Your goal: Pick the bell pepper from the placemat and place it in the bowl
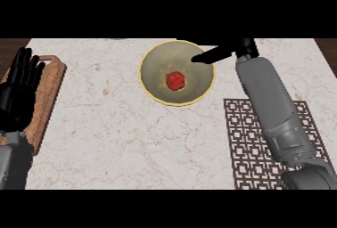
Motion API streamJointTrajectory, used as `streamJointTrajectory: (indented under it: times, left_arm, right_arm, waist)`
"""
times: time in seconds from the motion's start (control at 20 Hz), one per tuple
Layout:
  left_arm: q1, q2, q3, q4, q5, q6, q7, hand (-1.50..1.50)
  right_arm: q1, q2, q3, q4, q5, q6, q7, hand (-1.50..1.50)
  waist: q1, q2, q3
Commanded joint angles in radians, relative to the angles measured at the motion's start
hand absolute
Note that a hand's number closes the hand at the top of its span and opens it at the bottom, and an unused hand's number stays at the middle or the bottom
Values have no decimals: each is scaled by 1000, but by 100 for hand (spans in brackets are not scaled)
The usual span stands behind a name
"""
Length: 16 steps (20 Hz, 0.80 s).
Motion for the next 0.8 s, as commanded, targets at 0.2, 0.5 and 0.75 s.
streamJointTrajectory:
  times: [0.2, 0.5, 0.75]
  left_arm:
    - [11, 28, 12, -31, 24, -32, 33, 0]
    - [-37, -17, -23, -14, -17, 21, 20, 0]
    - [-42, -1, 4, 19, 5, -4, -7, 0]
  right_arm:
    - [13, -227, -149, 114, -134, 117, -96, -150]
    - [69, -394, -224, 223, -194, 245, -263, -150]
    - [74, -471, -231, 294, -196, 309, -315, -150]
  waist:
    - [0, -1, 1]
    - [14, 11, 2]
    - [22, 16, 2]
